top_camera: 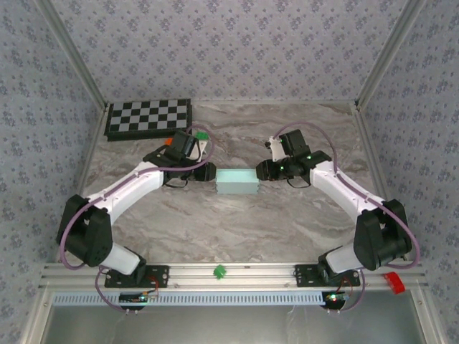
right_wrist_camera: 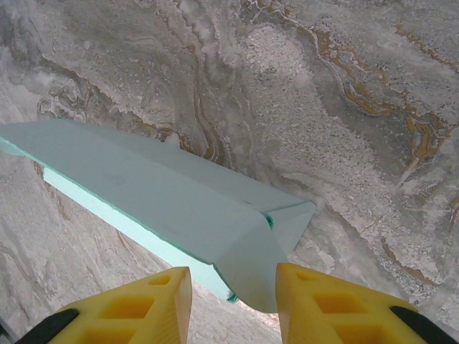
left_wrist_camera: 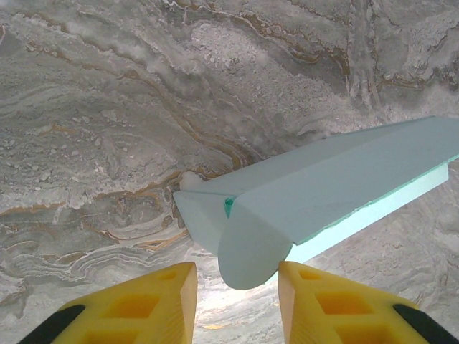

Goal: Fold the paper box

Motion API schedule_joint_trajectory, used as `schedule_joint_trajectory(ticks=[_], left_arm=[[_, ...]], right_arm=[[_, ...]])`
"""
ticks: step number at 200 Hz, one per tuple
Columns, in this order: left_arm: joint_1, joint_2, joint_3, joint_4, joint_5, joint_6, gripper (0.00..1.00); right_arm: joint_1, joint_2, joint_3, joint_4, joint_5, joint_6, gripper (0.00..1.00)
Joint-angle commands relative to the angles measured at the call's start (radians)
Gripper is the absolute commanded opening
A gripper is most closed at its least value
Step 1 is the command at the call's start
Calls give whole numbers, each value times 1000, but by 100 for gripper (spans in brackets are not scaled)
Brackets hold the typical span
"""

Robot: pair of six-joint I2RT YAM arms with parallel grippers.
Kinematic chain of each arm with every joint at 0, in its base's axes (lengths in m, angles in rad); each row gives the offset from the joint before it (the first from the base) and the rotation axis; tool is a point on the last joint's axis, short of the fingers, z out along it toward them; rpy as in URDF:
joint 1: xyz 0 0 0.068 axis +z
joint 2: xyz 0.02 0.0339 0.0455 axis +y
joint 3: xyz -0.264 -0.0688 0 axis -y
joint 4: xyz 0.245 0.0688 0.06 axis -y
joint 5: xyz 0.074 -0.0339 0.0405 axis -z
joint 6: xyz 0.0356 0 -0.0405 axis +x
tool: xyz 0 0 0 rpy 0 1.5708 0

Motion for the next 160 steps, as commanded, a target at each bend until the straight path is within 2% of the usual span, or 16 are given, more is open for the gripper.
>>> schedule_joint_trajectory(ticks=[1,41,78,104,160], left_arm=[[-11,-12,-4,-13,0,-4,37],[-16,-39,-21,9,-1,9,43],[-25,-62,-45,34,6,21,44],[-27,-65,-58,49,10,24,43],[-34,-32,-53,78,23,22,36]], right_arm=[[5,7,7,-17,23,9,37],[7,-7,5,-15,53,15,43],[7,-33,-10,-22,65,12,45],[7,-48,-32,-18,63,11,45],[6,-49,-64,-10,52,19,38]])
